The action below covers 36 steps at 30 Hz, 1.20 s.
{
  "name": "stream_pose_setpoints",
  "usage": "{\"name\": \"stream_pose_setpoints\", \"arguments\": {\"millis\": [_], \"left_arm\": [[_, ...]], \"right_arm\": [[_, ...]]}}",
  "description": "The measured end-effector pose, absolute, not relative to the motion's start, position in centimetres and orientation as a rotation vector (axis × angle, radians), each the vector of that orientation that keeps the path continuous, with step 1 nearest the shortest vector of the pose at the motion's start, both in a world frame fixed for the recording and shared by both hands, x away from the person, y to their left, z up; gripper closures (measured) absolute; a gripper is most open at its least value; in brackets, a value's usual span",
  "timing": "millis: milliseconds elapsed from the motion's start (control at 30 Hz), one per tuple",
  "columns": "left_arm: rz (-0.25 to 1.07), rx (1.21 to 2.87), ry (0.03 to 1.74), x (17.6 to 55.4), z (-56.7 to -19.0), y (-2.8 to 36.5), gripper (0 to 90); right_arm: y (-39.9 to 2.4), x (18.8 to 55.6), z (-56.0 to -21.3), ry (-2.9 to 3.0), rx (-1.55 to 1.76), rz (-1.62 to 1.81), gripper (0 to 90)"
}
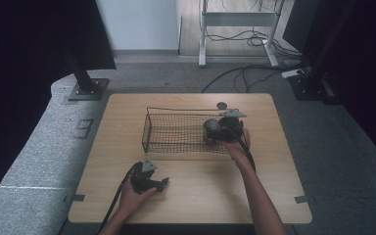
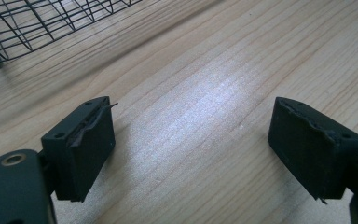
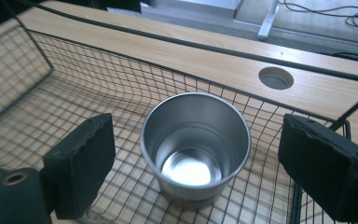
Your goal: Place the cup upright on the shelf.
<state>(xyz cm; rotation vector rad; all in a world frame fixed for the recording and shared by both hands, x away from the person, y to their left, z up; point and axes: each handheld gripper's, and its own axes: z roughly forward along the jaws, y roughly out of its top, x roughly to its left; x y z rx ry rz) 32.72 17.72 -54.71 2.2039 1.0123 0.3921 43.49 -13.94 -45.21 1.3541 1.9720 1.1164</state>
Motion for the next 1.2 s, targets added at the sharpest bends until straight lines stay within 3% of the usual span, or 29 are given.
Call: {"name": "stream_pose_setpoints", "arguments": {"millis": [433, 1200], "left_arm": [[0.392, 2.201, 1.014, 32.7, -54.7, 17.7, 14.4], [0.392, 2.202, 1.013, 32.7, -54.7, 17.7, 14.4]], "right_arm": [[-16.1, 39.4, -45.7, 1.925, 1.297, 1.244, 16.2], [-19.9, 32.0, -49.8, 1.958, 1.283, 1.247, 18.7]]}}
